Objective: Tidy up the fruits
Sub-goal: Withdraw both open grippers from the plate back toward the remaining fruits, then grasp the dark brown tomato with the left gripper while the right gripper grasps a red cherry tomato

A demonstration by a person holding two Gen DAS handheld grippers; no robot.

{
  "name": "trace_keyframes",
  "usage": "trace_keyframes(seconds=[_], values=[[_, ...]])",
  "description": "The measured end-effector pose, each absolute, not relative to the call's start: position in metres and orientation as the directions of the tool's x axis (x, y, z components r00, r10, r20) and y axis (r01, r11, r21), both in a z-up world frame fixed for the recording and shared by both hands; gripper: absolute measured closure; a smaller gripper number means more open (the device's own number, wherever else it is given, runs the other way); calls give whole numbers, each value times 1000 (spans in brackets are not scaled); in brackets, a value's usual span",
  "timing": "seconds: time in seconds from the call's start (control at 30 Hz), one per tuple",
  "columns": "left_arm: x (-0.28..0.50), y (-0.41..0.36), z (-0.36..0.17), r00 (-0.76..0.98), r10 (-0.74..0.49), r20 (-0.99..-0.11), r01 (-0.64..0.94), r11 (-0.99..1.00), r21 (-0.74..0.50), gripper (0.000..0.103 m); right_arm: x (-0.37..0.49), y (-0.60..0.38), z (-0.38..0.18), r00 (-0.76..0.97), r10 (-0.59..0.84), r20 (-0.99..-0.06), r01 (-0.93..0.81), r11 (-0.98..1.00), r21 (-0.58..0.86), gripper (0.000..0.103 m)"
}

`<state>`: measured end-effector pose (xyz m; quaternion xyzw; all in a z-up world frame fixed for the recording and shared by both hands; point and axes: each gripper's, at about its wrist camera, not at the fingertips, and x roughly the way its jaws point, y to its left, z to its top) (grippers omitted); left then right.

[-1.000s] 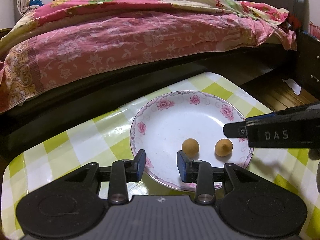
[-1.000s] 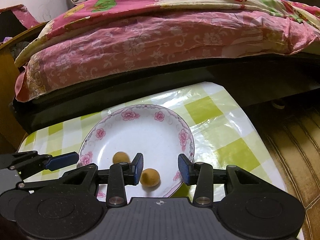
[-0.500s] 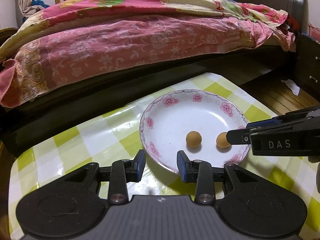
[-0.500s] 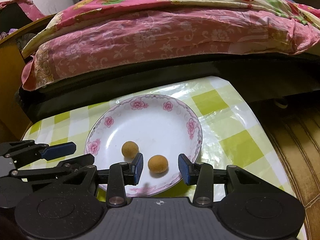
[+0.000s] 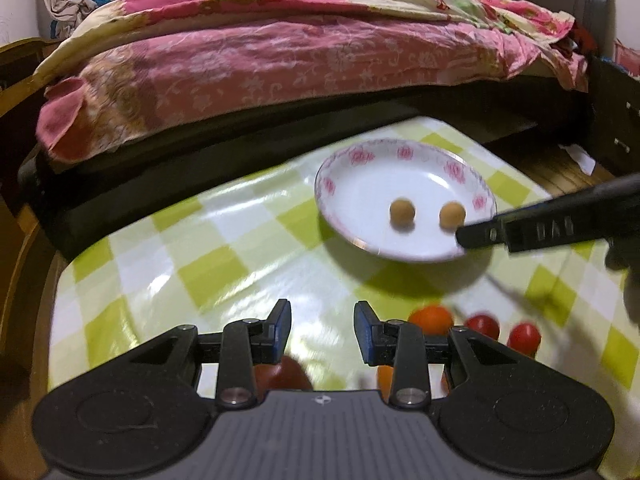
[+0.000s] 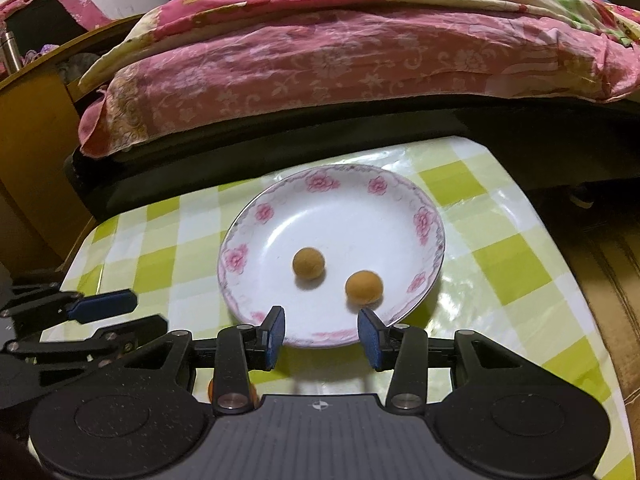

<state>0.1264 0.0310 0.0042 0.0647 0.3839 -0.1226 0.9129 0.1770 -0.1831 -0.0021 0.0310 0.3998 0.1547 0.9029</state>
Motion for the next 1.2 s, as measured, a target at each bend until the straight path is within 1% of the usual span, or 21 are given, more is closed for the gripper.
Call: trace_keyframes(seconds=[0.07,0.37,0.53,0.63,0.83,0.87,0.97,1.1,1.2], values=[[117,37,2,680,-154,-716,268,962,47,61,174,-183,-2,630,305,-714,-256,950,179,60],[112,50,-10,674,-137,-726,263,963,62,60,158,-176,2,621,326,-712,-272,942,195,60],[117,50,-17,673,-138,-727,274,959,72,48,145,-173,6,610,337,-717,-278,939,204,60],[118,53,-23,671,-119,-732,269,959,92,47,138,-174,8,607,337,-719,-274,939,209,60],[124,62,-34,657,-100,-747,240,967,81,48,126,-184,5,591,318,-741,-238,947,217,59],[125,63,-35,653,-104,-750,237,969,72,51,124,-185,4,585,309,-750,-229,950,213,59],[123,65,-37,654,-121,-747,240,969,53,55,119,-192,-2,570,298,-765,-208,954,217,59],[123,64,-36,656,-119,-745,237,970,54,57,115,-198,-11,549,292,-783,-197,956,217,59],[122,64,-35,651,-140,-746,245,969,32,57,116,-197,-20,531,279,-800,-207,958,197,59]])
